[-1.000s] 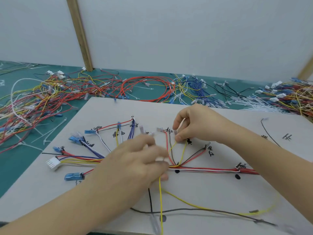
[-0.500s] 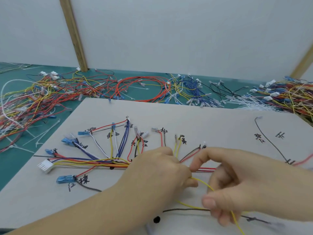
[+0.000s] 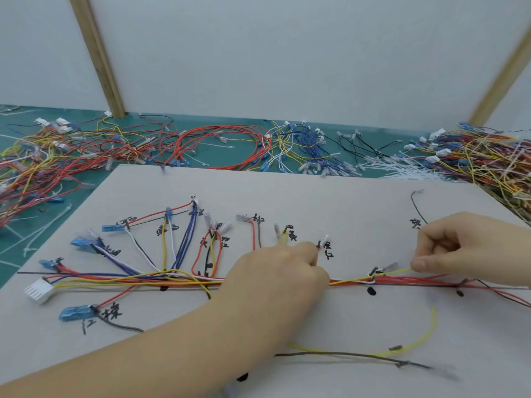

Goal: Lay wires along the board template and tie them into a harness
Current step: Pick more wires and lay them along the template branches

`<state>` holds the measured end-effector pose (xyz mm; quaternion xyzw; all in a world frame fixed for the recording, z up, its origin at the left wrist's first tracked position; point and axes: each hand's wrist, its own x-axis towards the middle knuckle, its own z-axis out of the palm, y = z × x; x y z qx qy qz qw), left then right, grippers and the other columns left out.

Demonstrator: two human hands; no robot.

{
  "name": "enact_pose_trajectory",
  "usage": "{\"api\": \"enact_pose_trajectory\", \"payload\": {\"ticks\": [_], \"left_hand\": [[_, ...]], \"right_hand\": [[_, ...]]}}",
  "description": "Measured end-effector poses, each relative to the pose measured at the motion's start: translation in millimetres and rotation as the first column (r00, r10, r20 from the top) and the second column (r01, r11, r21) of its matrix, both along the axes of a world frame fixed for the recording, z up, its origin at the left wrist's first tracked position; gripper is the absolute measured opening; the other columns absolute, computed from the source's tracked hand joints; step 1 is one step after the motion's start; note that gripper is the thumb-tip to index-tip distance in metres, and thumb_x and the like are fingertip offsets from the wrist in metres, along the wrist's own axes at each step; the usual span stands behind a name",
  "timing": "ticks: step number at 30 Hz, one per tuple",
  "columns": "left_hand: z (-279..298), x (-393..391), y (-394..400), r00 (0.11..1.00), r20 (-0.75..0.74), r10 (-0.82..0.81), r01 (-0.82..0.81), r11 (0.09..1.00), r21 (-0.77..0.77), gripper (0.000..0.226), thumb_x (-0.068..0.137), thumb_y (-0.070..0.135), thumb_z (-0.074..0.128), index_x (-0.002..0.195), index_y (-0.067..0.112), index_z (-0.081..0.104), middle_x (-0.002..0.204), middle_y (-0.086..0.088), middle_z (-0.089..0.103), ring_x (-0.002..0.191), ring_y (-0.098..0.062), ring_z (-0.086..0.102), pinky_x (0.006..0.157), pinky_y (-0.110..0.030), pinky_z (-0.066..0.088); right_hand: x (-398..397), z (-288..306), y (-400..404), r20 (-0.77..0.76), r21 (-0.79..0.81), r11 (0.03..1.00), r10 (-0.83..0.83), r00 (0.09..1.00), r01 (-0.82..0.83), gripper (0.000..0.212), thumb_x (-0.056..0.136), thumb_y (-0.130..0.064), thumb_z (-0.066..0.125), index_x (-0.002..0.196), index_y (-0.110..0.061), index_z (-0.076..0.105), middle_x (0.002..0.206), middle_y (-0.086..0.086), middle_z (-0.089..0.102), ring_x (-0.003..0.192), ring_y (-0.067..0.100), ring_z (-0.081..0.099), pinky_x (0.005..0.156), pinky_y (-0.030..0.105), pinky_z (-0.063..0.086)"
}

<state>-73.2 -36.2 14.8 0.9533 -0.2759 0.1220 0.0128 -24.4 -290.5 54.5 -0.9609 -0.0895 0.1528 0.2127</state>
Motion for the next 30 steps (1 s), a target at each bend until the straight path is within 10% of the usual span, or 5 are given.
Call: {"api": "enact_pose_trajectory", "payload": {"ticks": [5, 14, 18, 25, 30], "left_hand": [[3.8, 5.9, -2.2, 0.995, -0.095, -0.004, 0.002, 1.0, -0.024, 0.037, 0.034, 0.02, 0.091, 0.06, 0.028, 0.065, 0.058, 0.01, 0.058, 0.041, -0.013, 0.055, 0.031, -0.02, 0.037], [-8.6, 12.2, 1.2, 0.996, -0.081, -0.034, 0.019, 0.984, -0.177, 0.026, 0.091, 0.015, 0.048, 0.108, 0.032, 0.058, 0.098, 0.008, 0.052, 0.098, -0.016, 0.051, 0.066, -0.025, 0.033], [-4.8, 13.4, 1.7, 0.992, -0.112, -0.053, 0.032, 0.983, -0.183, 0.03, 0.093, 0.017, 0.046, 0.114, 0.035, 0.056, 0.102, 0.009, 0.052, 0.101, -0.015, 0.051, 0.071, -0.025, 0.033], [-0.5, 9.4, -0.1, 0.993, -0.11, -0.044, 0.033, 0.994, -0.102, 0.024, 0.089, 0.013, 0.051, 0.106, 0.028, 0.06, 0.1, 0.006, 0.054, 0.093, -0.02, 0.055, 0.066, -0.029, 0.04], [-1.2, 8.1, 0.0, 0.99, -0.113, -0.085, 0.068, 0.987, -0.145, 0.024, 0.086, 0.01, 0.056, 0.1, 0.027, 0.064, 0.095, 0.005, 0.057, 0.09, -0.022, 0.058, 0.062, -0.029, 0.038]], "right_hand": [[7.5, -5.2, 5.2, 0.02, -0.136, 0.991, 0.01, 1.0, -0.007, 0.022, 0.07, -0.036, 0.074, 0.057, -0.024, 0.062, 0.041, -0.007, 0.053, 0.037, 0.003, 0.044, 0.045, 0.016, 0.033], [5.2, 14.9, -13.6, 0.071, -0.115, 0.992, -0.037, 0.997, 0.045, 0.017, 0.069, -0.064, 0.059, 0.069, -0.05, 0.068, 0.047, -0.009, 0.046, 0.045, 0.009, 0.039, 0.053, 0.023, 0.038], [-3.5, 31.3, -19.6, 0.101, -0.161, 0.987, 0.007, 0.995, 0.009, 0.063, 0.036, -0.1, 0.029, 0.072, -0.062, 0.064, 0.04, -0.01, 0.041, 0.039, 0.005, 0.037, 0.051, 0.02, 0.033], [3.6, 27.9, -13.3, 0.175, -0.418, 0.908, 0.117, 0.978, -0.033, 0.009, 0.062, -0.077, 0.048, 0.065, -0.071, 0.054, 0.059, -0.028, 0.061, 0.059, -0.004, 0.059, 0.058, 0.02, 0.048], [12.4, 10.6, 4.3, 0.115, -0.585, 0.811, 0.066, 0.991, 0.014, 0.023, 0.068, -0.069, 0.056, 0.06, -0.048, 0.062, 0.06, -0.02, 0.061, 0.059, -0.006, 0.054, 0.053, 0.016, 0.025]]}}
